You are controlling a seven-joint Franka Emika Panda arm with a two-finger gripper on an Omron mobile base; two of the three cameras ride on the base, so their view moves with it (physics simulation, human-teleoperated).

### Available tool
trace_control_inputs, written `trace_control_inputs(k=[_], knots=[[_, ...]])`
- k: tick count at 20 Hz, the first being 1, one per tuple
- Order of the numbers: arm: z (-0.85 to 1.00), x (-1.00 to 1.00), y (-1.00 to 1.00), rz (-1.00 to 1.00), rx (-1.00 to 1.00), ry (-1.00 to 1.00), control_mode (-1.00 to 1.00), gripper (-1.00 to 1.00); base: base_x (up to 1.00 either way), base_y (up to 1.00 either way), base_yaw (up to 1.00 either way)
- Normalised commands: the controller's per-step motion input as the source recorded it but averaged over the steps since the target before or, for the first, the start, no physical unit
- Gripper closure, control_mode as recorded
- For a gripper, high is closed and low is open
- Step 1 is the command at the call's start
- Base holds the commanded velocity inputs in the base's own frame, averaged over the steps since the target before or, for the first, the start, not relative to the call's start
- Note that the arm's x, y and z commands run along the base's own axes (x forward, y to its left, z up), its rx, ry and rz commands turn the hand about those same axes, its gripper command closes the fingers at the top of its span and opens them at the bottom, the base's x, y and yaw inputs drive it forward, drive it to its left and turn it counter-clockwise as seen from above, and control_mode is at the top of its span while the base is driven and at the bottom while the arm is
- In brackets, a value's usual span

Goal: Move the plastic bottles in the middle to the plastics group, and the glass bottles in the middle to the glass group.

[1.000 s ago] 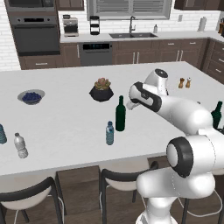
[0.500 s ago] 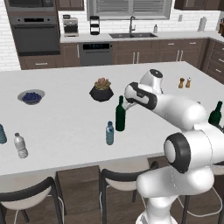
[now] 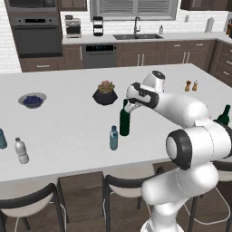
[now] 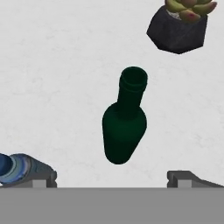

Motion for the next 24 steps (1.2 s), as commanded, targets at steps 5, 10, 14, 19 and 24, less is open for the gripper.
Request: trace_control_inputs(k=[5,10,14,19,24], knots=[[-0.17,0.16,0.18,0.06,0.01,0.0,-1.0,-1.0,0.0,0.0,0.0],[-0.08,0.17,0.11,0.03,0.0,0.0,-1.0,-1.0,0.0,0.0,0.0],[0.0,0.07,0.0,0.0,0.0,0.0,-1.0,-1.0,0.0,0.0,0.0],[-0.01,0.08,0.0,0.0,0.0,0.0,-1.0,-1.0,0.0,0.0,0.0],[-0.11,0.12,0.0,0.0,0.0,0.01,-1.0,-1.0,0.0,0.0,0.0]])
